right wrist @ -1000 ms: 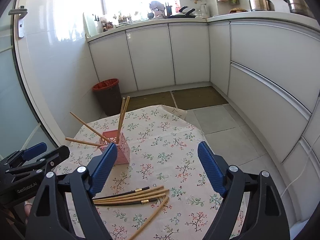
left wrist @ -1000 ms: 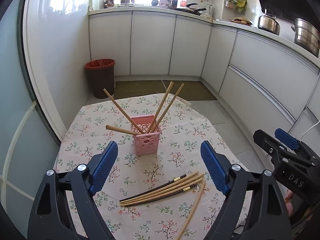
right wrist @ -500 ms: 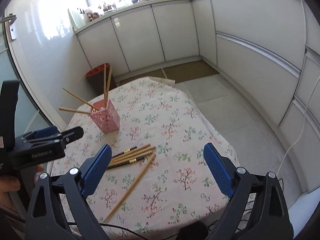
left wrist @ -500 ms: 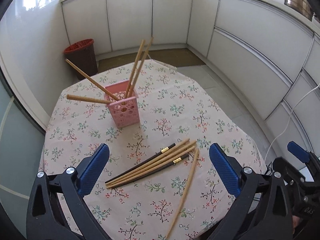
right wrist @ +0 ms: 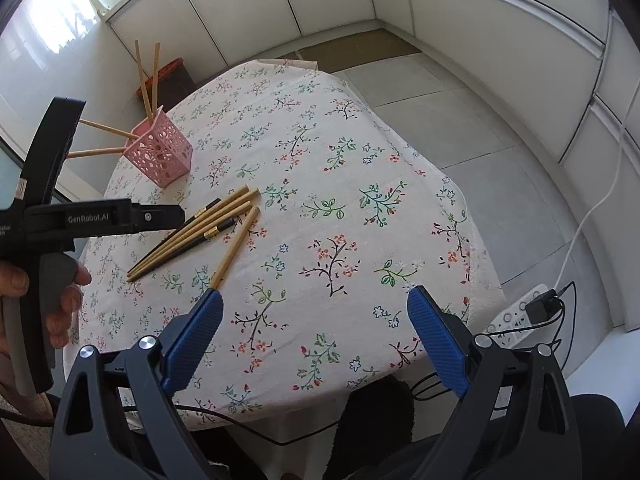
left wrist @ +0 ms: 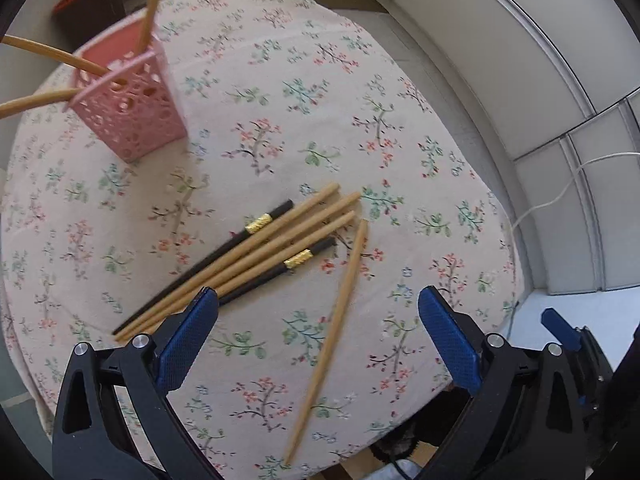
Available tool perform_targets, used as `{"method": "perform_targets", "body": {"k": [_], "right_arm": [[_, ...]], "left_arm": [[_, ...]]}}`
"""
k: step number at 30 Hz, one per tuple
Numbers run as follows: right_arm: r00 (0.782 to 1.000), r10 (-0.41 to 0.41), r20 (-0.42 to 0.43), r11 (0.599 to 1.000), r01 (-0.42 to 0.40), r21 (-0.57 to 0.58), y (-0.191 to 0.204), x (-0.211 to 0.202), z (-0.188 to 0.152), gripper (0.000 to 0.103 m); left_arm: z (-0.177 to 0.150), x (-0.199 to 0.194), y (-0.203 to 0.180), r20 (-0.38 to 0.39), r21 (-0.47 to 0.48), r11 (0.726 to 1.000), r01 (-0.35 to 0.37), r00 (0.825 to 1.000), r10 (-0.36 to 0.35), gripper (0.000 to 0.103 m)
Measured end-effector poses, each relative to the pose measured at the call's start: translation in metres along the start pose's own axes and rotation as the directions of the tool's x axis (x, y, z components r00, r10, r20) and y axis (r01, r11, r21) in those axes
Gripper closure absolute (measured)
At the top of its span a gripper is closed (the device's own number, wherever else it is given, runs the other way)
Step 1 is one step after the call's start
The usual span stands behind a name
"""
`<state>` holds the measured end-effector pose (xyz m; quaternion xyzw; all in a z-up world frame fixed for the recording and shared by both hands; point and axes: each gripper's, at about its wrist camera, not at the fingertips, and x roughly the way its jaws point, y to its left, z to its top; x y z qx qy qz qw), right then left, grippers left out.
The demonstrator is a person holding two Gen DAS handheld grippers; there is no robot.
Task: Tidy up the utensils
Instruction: 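Move the left tool down to the chopstick pile and close on one, then lift the chopstick upright with the left tool while the right tool grasps another chopstick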
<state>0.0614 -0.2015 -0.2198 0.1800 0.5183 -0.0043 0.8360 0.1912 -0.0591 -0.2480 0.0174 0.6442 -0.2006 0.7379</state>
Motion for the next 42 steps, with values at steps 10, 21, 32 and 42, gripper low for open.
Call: {"method": "perform_targets", "body": {"k": [10,21,32,42], "right_arm": [[1.000,0.007,-0.028,0.999,-0.006,0.048,-0.019,0.002,0.004,0.012],[0.996,0.013,-0.086,0.994,-0.003,0.112,-0.016,0.019,0.012,0.012],[0.939,0.198,-0.282,0.899,-0.059,0.433,0.035,0.113,0.056,0.054],[0.939,0.162,-0.304,0.855,0.020,0.518,0.067,0.165,0.077,0.086]], "left_arm": [[0.006,0.061,-0.037,-0.183,0.107,0.993,-0.047,0.981,0.066,0.054],[-0.009,0.059,-0.035,-0.107,0.188,0.977,-0.104,0.986,0.126,0.097],[-0.053,-0.079,0.011,0.161,0.120,0.991,-0.060,0.986,0.040,0.096],[-0.054,-0.126,0.035,0.295,0.080,0.995,-0.057,0.955,0.031,0.096]]}}
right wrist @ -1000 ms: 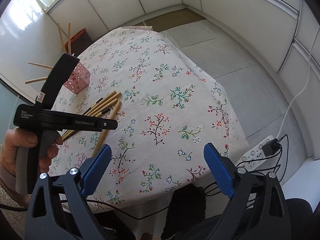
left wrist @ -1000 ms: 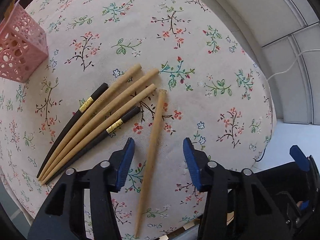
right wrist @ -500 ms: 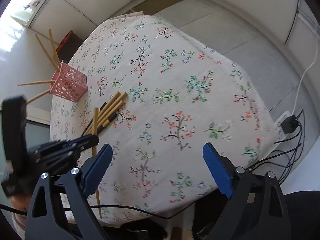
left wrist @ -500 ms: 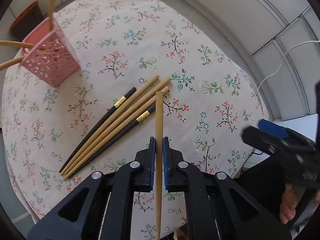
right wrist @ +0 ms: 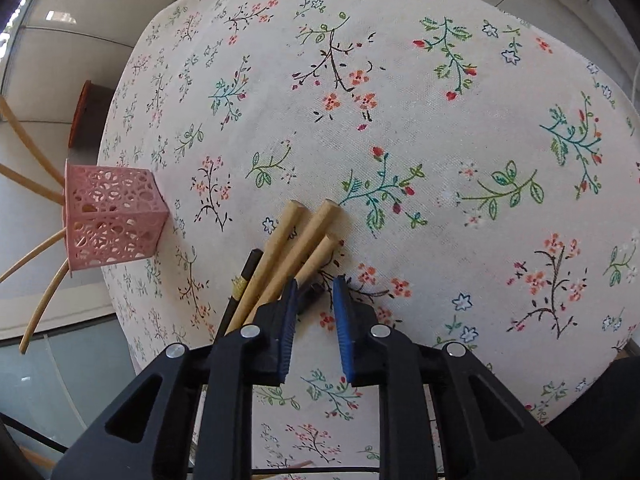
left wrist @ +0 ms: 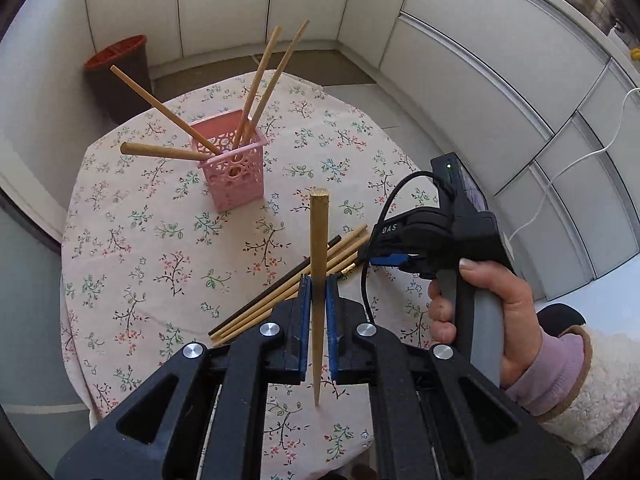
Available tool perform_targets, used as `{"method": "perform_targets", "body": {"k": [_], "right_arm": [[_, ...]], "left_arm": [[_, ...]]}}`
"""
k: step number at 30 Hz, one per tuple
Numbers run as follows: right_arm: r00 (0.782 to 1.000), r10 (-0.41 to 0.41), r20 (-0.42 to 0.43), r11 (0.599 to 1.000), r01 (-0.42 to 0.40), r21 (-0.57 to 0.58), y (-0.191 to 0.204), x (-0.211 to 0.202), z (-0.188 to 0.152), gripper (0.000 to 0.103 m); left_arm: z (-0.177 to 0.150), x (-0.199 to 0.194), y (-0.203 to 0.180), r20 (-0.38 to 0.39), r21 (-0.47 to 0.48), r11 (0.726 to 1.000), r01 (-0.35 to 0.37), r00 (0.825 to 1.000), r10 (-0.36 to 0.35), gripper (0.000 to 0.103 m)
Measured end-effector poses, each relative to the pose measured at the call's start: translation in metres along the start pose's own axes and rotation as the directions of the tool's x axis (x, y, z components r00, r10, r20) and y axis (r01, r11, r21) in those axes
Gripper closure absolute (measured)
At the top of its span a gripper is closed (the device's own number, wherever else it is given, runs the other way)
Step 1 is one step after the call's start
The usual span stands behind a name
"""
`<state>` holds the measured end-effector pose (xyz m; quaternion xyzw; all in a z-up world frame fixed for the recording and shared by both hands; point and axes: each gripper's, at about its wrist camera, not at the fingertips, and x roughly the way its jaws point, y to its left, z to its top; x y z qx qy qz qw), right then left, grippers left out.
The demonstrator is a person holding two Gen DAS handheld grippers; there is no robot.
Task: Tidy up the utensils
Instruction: 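Lift the chopstick upright with the left tool while the right tool grasps another chopstick, then carry both upright chopsticks over the pink cup with both tools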
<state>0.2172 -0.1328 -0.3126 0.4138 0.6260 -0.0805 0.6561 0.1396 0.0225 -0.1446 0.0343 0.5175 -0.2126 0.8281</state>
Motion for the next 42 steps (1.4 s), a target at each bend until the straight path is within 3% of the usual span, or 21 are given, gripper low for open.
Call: {"method": "perform_targets", "body": {"k": [5,11,17,21,26,33,35,37,39,41,42], "right_arm": [[1.000,0.016,0.013,0.999,-0.016,0.037,0.007,0.006,0.008,0.090],[0.993,0.120,0.007,0.992,-0.120,0.027,0.010,0.016,0.021,0.095],[0.987,0.157,0.041,0.985,-0.154,-0.084,0.010,-0.013,0.019,0.096],[0.977,0.167,0.129,0.969,-0.138,-0.206,0.013,-0.055,0.012,0.096],[0.943,0.225,0.245,0.916,-0.119,-0.383,0.022,-0.107,-0.008,0.096],[0.854,0.345,0.390,0.785,-0.035,-0.619,0.038,-0.178,-0.057,0.103],[0.843,0.361,0.399,0.757,-0.015,-0.653,0.041,-0.192,-0.066,0.103],[0.844,0.363,0.396,0.745,-0.007,-0.667,0.044,-0.199,-0.070,0.103],[0.854,0.344,0.389,0.766,-0.016,-0.643,0.039,-0.200,-0.066,0.102],[0.893,0.282,0.352,0.819,-0.033,-0.572,0.031,-0.189,-0.049,0.098],[0.917,0.237,0.322,0.851,-0.036,-0.524,0.026,-0.178,-0.039,0.086]], "left_arm": [[-0.002,-0.011,0.002,0.025,0.007,1.000,0.014,1.000,-0.014,0.096],[-0.005,-0.018,0.001,0.046,-0.003,1.000,-0.004,0.999,0.005,0.096],[-0.009,-0.031,0.007,0.080,-0.018,1.000,-0.021,0.997,0.023,0.096],[-0.007,-0.039,0.010,0.108,-0.040,0.999,-0.029,0.994,0.033,0.096],[-0.005,-0.055,0.004,0.167,-0.043,0.998,-0.035,0.985,0.042,0.096],[-0.004,-0.082,0.002,0.265,-0.078,0.995,-0.055,0.961,0.074,0.096],[-0.001,-0.090,0.000,0.285,-0.081,0.995,-0.059,0.955,0.079,0.096],[0.000,-0.093,-0.002,0.294,-0.082,0.995,-0.060,0.952,0.082,0.096],[0.001,-0.094,-0.004,0.296,-0.080,0.995,-0.059,0.952,0.080,0.096],[0.001,-0.093,-0.005,0.293,-0.079,0.995,-0.058,0.953,0.079,0.096],[0.001,-0.092,-0.005,0.292,-0.079,0.995,-0.056,0.953,0.077,0.096]]}}
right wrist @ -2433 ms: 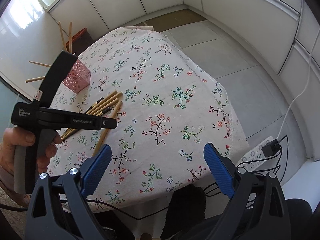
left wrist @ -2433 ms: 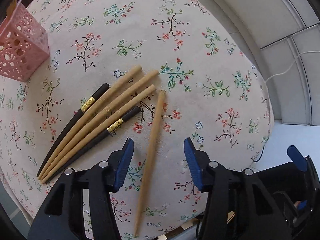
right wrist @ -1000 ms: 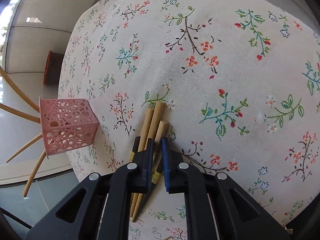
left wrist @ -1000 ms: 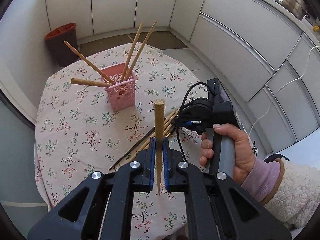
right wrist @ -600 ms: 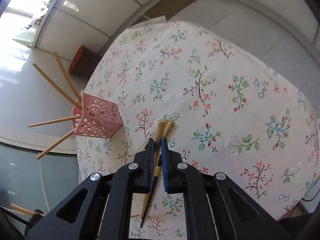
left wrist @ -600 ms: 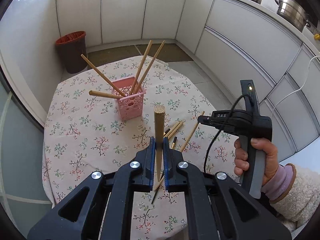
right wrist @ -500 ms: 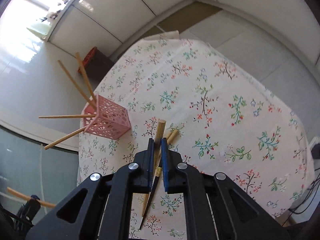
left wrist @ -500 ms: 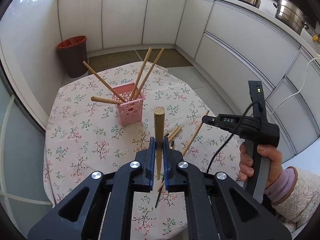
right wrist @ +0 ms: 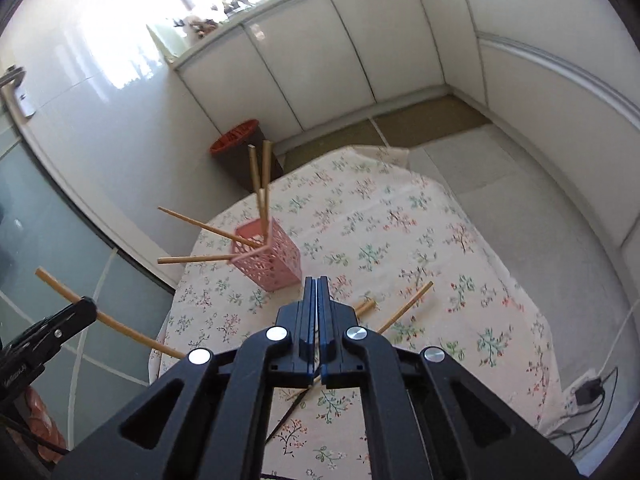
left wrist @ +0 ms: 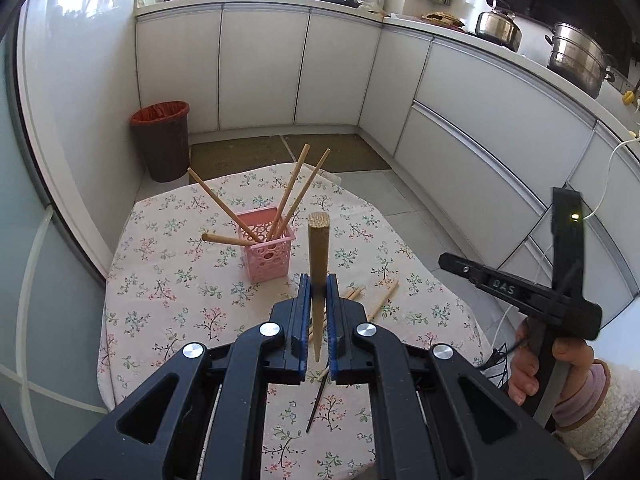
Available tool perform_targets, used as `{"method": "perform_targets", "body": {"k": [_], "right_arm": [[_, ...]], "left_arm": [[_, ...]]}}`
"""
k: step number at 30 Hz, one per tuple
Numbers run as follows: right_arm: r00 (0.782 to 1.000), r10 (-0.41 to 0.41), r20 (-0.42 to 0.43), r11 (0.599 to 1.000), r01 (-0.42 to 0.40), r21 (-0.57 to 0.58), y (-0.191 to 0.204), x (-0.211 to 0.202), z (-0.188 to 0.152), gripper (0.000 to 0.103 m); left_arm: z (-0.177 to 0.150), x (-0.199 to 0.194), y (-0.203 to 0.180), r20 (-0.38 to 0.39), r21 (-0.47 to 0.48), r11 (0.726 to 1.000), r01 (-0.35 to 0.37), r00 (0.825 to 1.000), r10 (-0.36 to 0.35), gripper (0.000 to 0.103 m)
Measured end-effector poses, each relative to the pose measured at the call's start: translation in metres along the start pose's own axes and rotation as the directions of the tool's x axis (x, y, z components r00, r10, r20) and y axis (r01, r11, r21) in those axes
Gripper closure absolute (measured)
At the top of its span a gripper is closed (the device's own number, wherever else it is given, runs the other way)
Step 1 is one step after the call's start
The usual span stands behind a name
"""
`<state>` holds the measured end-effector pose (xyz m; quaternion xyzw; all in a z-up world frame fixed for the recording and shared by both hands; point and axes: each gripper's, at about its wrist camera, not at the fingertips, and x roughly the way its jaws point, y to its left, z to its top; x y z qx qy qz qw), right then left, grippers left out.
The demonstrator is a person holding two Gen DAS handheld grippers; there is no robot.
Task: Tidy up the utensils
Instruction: 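Carry both upright chopsticks over the pink cup with both tools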
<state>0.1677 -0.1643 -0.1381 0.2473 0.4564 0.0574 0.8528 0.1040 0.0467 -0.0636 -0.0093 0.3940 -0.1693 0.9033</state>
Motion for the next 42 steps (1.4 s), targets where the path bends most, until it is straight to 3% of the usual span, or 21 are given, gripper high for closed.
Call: {"method": "perform_targets", "body": {"k": [2,4,6,8,13,17,20,22,24,26,29,32,36,42], "right_arm": [[0.991,-0.037,-0.131,0.987,0.056,0.150,-0.032,0.037,0.006,0.065],[0.967,-0.029,-0.252,0.948,0.107,0.301,-0.064,0.073,0.007,0.065],[0.944,-0.071,-0.323,0.904,0.198,0.379,-0.082,0.097,0.003,0.065],[0.918,-0.138,-0.372,0.872,0.290,0.393,-0.091,0.116,0.001,0.065],[0.863,-0.216,-0.458,0.811,0.419,0.408,-0.099,0.147,-0.006,0.065],[0.858,-0.241,-0.453,0.789,0.445,0.424,-0.100,0.153,-0.004,0.065],[0.861,-0.253,-0.442,0.792,0.447,0.416,-0.105,0.157,0.002,0.093],[0.877,-0.216,-0.430,0.803,0.410,0.433,-0.110,0.154,0.001,0.094],[0.908,-0.178,-0.379,0.823,0.349,0.448,-0.113,0.144,0.000,0.095],[0.940,-0.157,-0.302,0.871,0.276,0.407,-0.103,0.126,0.001,0.095],[0.977,-0.146,-0.158,0.951,0.183,0.251,-0.067,0.087,0.006,0.095],[0.995,-0.096,0.010,0.992,0.095,0.081,-0.026,0.036,0.009,0.095],[0.979,-0.014,0.204,0.994,0.035,-0.103,0.012,-0.028,0.009,0.095],[0.884,0.095,0.457,0.934,0.080,-0.348,0.070,-0.114,0.003,0.095]], "left_arm": [[0.000,0.003,0.000,-0.001,-0.001,1.000,0.006,1.000,-0.006,0.096],[-0.002,0.007,0.000,-0.005,0.002,1.000,0.011,1.000,-0.011,0.096],[-0.003,0.009,0.002,-0.006,0.000,1.000,0.015,1.000,-0.015,0.096],[-0.003,0.011,0.005,-0.005,-0.002,1.000,0.016,1.000,-0.016,0.096],[-0.003,0.011,0.011,-0.003,-0.005,1.000,0.018,1.000,-0.018,0.096],[-0.003,0.010,0.013,0.001,-0.009,1.000,0.019,1.000,-0.019,0.096],[-0.004,0.008,0.013,0.004,-0.009,1.000,0.011,1.000,-0.011,0.096],[-0.004,0.006,0.013,0.009,-0.010,1.000,0.013,1.000,-0.013,0.096],[-0.003,0.004,0.013,0.013,-0.010,1.000,0.012,1.000,-0.012,0.096],[-0.002,0.002,0.012,0.019,-0.015,1.000,0.008,1.000,-0.008,0.096],[0.000,-0.003,0.012,0.035,-0.022,1.000,0.004,0.999,-0.003,0.096],[0.003,-0.009,0.009,0.053,-0.024,1.000,-0.004,0.999,0.006,0.096],[0.007,-0.016,0.005,0.077,-0.030,0.999,-0.015,0.997,0.017,0.096],[0.017,-0.028,-0.004,0.120,-0.035,0.999,-0.040,0.992,0.044,0.096]]}}
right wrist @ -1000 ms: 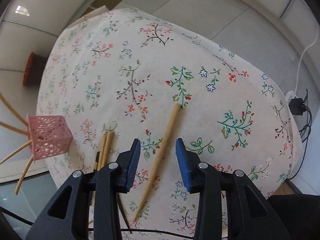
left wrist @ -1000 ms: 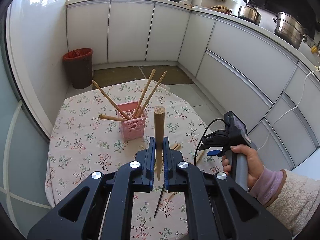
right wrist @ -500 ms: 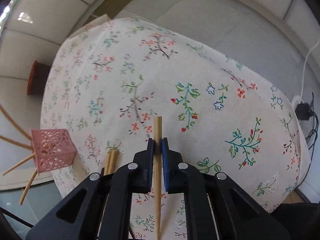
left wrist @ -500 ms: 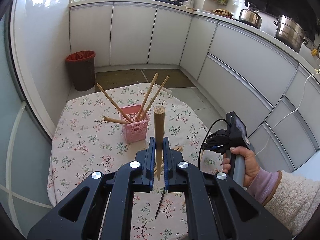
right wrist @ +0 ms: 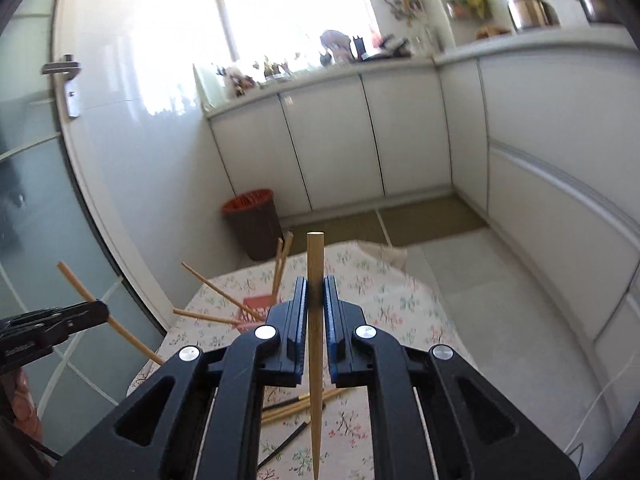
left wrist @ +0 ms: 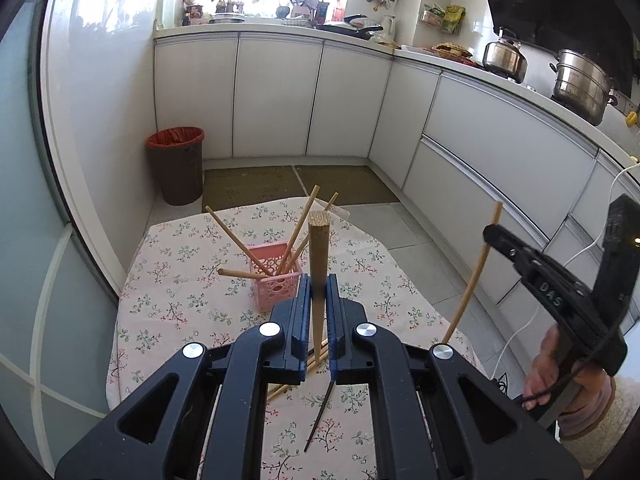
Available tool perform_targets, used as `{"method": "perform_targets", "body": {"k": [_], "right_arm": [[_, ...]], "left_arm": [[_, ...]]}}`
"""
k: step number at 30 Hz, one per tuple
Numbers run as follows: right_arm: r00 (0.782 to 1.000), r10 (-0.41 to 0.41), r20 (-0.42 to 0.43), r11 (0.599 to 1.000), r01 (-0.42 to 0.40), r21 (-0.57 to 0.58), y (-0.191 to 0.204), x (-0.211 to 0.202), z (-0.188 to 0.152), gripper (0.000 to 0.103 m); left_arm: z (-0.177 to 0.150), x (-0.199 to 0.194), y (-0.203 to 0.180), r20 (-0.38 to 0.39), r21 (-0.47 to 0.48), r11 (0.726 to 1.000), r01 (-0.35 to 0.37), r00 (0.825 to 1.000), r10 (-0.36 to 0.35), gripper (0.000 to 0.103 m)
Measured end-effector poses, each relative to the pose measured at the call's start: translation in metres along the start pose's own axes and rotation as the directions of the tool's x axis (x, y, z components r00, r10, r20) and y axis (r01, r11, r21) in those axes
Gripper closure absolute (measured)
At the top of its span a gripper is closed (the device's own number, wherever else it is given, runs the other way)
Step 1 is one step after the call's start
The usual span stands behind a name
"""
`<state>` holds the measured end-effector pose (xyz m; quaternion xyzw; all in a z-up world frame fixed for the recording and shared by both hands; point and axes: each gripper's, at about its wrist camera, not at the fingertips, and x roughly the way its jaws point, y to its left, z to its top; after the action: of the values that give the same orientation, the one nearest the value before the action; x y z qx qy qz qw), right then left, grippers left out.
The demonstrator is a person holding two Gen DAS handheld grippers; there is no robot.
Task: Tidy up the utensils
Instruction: 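Carry both upright chopsticks over the pink cup with both tools, then lower both chopsticks into the pink cup and open both tools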
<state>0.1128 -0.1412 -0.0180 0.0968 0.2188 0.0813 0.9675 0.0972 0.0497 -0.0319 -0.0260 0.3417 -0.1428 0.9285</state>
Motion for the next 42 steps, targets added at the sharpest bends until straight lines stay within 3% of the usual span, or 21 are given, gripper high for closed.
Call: {"method": "perform_targets", "body": {"k": [3,7,12,17,24,30,35,37,42], "right_arm": [[0.996,0.026,0.086,0.998,-0.021,-0.066,0.015,-0.021,0.023,0.095],[0.991,0.073,0.113,0.996,-0.066,-0.059,0.023,-0.027,0.055,0.095],[0.981,0.135,0.140,0.991,-0.133,-0.027,0.027,-0.011,0.089,0.095],[0.976,0.162,0.145,0.987,-0.163,-0.003,0.038,0.016,0.101,0.095],[0.975,0.173,0.138,0.983,-0.180,0.036,0.040,0.060,0.099,0.095],[0.977,0.167,0.130,0.983,-0.176,0.061,0.038,0.098,0.088,0.095],[0.983,0.140,0.121,0.986,-0.149,0.070,0.038,0.125,0.075,0.095],[0.984,0.130,0.125,0.988,-0.139,0.067,0.038,0.132,0.072,0.095],[0.982,0.113,0.150,0.990,-0.124,0.068,0.043,0.140,0.071,0.095]], "left_arm": [[0.008,-0.005,-0.003,0.027,-0.008,1.000,-0.009,1.000,0.009,0.096],[0.026,-0.008,-0.005,0.061,-0.010,1.000,-0.025,0.998,0.026,0.096],[0.056,-0.012,-0.004,0.113,-0.017,0.999,-0.051,0.992,0.052,0.096],[0.080,0.000,0.005,0.148,-0.049,0.995,-0.081,0.985,0.088,0.096],[0.094,0.039,0.023,0.140,-0.089,0.988,-0.123,0.981,0.135,0.097],[0.090,0.090,0.039,0.081,-0.111,0.983,-0.146,0.985,0.155,0.096],[0.073,0.124,0.047,-0.004,-0.112,0.989,-0.101,0.995,0.101,0.089],[0.072,0.114,0.052,0.034,-0.133,0.987,-0.090,0.995,0.095,0.081],[0.077,0.065,0.072,0.165,-0.239,0.970,-0.043,0.983,0.084,0.075]]}}
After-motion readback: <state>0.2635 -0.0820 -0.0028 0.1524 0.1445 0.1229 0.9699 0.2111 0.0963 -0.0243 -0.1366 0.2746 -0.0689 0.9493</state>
